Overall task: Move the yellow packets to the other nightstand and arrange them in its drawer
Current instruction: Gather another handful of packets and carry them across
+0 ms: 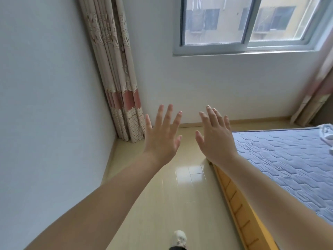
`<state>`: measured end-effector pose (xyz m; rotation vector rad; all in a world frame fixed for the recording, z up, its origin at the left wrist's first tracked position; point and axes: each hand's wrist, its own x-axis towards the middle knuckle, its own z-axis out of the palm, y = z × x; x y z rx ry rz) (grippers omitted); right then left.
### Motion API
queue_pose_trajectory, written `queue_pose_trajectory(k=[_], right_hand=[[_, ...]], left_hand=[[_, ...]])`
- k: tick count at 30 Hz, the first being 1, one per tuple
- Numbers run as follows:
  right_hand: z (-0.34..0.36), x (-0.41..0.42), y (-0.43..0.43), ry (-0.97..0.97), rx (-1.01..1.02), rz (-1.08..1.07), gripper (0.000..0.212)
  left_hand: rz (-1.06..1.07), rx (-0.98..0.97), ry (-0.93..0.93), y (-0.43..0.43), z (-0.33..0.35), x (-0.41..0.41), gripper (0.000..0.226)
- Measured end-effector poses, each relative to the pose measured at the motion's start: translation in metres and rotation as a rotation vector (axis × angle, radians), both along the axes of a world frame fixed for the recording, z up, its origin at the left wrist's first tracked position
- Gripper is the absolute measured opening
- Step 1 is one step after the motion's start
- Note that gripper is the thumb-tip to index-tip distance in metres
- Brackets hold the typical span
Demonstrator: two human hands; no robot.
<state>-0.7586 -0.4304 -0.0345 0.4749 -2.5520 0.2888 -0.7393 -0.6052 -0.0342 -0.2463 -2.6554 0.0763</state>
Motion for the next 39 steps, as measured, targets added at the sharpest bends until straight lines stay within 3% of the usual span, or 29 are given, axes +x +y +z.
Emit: queue_pose_trajectory(k=[7, 16, 25, 31, 39], right_hand=[[-0.016, -0.210, -0.002, 0.016, 0.034, -0.040, 0.060], [-0.026, -0.443, 0.009, 0.007, 0.049, -0.153, 0.059], [-0.047, -0.698, 0.022, 0.050, 0.081, -0.323, 0.059], [-0.027, -0.851, 0.072, 0.041, 0.116, -0.507, 0.060], [-0.030, -0.967, 0.198, 0.043, 0.122, -0.747, 0.054]], left_hand=[[-0.071, -0.101, 0.050, -0.005, -0.013, -0.227, 0.076], [-0.131, 0.031, 0.007, 0.010, -0.034, -0.468, 0.080], [-0.282, 0.018, -0.038, 0.041, -0.049, -0.748, 0.078], [-0.432, 0.026, -0.082, 0.091, -0.020, -0.929, 0.078], [-0.677, 0.071, -0.122, 0.233, -0.021, -1.072, 0.072]])
